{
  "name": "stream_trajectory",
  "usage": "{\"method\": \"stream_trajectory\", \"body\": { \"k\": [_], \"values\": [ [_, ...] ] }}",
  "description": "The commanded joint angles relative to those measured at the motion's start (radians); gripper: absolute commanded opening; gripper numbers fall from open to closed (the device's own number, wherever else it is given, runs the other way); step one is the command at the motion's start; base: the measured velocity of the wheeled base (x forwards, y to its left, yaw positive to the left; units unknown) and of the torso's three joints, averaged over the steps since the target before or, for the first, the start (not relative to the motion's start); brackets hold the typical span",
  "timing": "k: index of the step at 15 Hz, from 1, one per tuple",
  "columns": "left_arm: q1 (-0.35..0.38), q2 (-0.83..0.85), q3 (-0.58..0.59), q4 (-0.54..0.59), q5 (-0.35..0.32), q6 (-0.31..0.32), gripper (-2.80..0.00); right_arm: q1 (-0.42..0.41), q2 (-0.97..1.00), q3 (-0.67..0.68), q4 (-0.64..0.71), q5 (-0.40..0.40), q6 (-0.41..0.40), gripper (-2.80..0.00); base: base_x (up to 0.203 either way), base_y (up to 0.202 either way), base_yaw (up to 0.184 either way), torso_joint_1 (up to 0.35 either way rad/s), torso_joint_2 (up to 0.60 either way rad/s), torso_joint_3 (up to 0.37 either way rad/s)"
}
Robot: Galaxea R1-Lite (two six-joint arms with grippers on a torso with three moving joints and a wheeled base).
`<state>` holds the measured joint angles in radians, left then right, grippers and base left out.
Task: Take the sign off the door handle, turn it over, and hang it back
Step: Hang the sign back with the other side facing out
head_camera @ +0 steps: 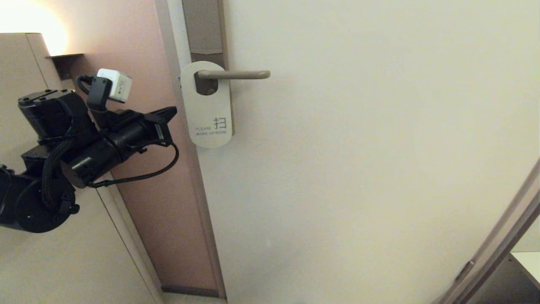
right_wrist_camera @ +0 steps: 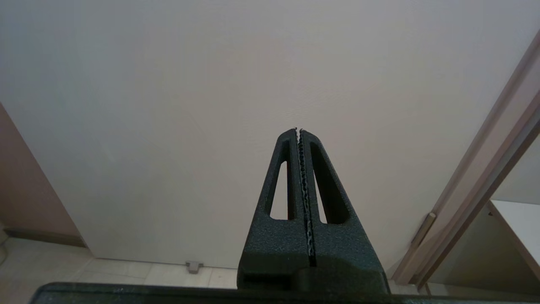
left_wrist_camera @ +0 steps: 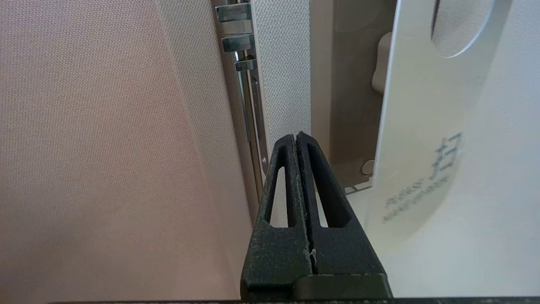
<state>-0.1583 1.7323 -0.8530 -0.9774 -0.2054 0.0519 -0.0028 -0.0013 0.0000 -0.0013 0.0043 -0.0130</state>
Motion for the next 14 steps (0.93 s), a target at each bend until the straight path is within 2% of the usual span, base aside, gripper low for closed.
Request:
{"method": "stream_trajectory", "body": {
  "k": [1,5,7,11,14],
  "values": [
    [0.0,0.001,0.0,-0.006,-0.002,0.0,-2.8,0.001,0.001,0.0,0.0,0.0,-0.001,-2.8,0.0,0.0,0.0,0.0,0.0,0.0],
    [-0.004,-0.027,0.02,-0.002,-0.002,0.0,-2.8,0.0,0.001,0.0,0.0,0.0,-0.001,-2.8,0.0,0.0,0.0,0.0,0.0,0.0],
    [-0.015,-0.079,0.074,0.001,-0.001,0.002,-2.8,0.0,0.001,0.0,0.0,0.0,-0.001,-2.8,0.0,0.0,0.0,0.0,0.0,0.0],
    [-0.087,-0.217,0.213,0.008,0.001,0.004,-2.8,0.0,0.001,0.0,0.0,0.0,-0.001,-2.8,0.0,0.0,0.0,0.0,0.0,0.0],
    [-0.167,-0.255,0.23,0.044,0.0,0.0,-2.8,0.0,0.001,0.0,0.0,0.0,-0.001,-2.8,0.0,0.0,0.0,0.0,0.0,0.0]
  ]
}}
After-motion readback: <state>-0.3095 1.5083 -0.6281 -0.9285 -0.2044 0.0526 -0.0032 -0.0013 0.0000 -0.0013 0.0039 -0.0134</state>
